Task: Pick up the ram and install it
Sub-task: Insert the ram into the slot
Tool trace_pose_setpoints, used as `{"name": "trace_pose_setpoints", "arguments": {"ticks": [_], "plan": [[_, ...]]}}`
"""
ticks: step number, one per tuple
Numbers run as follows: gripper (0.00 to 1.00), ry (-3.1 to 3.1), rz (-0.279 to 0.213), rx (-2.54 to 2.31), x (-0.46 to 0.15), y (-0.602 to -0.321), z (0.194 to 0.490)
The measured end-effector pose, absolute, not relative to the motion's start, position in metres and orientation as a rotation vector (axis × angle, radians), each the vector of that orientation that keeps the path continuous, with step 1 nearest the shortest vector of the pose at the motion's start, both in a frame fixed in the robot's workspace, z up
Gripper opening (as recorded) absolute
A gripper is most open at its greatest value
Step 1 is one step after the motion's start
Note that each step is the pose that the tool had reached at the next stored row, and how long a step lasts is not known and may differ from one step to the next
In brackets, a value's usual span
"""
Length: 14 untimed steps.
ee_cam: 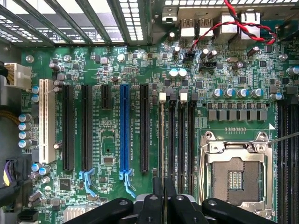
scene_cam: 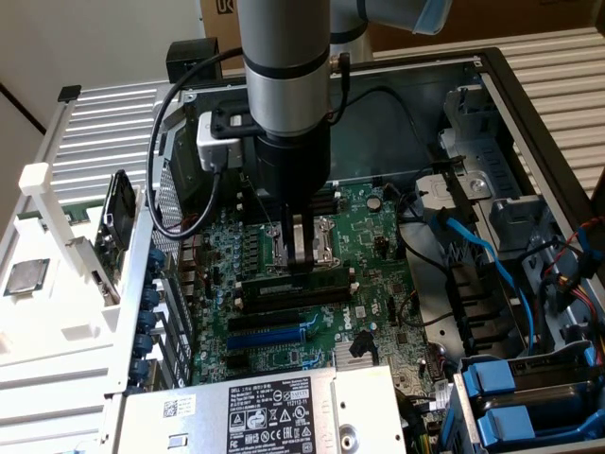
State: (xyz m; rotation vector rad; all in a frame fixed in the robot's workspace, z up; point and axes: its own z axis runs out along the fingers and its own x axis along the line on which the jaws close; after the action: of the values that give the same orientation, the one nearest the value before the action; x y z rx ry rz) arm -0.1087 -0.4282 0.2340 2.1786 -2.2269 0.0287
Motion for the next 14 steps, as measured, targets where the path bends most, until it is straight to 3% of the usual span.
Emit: {"name": "trace_pose_setpoints", "arguments": {"ticks": [14], "plan": [[0.13,-2.23,0.033,2.179,-0.1095,-0.4291,0.2334]]}}
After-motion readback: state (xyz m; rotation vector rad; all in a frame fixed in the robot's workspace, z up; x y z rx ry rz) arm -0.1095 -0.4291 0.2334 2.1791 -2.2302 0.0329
